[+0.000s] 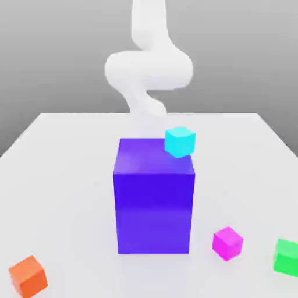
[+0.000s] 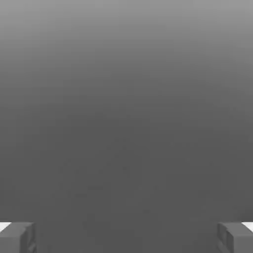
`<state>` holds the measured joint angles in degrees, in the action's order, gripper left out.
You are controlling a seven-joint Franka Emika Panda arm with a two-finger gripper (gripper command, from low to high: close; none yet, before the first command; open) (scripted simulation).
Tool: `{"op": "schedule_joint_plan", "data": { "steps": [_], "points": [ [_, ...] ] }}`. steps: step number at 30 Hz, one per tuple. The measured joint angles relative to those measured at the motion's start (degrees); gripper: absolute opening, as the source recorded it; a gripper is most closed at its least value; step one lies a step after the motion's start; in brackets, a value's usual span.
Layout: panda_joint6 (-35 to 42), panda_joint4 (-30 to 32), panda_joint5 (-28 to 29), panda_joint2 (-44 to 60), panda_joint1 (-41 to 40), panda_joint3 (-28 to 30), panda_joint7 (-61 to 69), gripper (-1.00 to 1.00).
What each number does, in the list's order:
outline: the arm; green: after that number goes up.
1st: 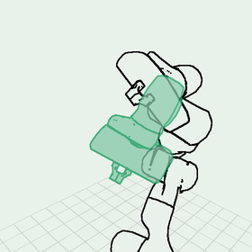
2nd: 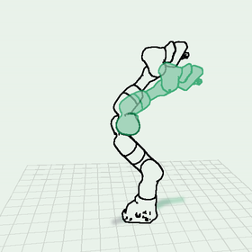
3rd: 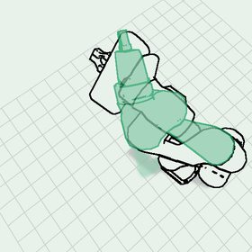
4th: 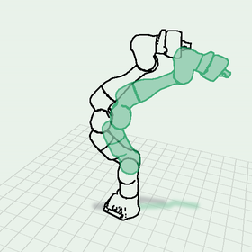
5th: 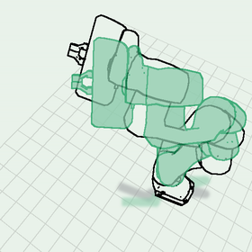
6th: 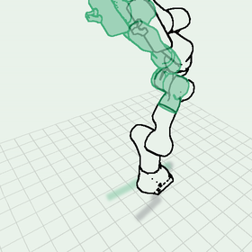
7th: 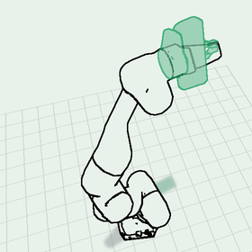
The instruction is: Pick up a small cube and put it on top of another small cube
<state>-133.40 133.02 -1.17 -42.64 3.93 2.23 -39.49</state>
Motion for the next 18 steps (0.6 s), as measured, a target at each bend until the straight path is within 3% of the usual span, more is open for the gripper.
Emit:
{"op": "schedule_joint_plan", "data": {
  "steps": [18],
  "points": [
    [-11.38, 8.83, -10.43, 23.51, 24.50, 12.12, 47.17, 0.00]
  ]
}}
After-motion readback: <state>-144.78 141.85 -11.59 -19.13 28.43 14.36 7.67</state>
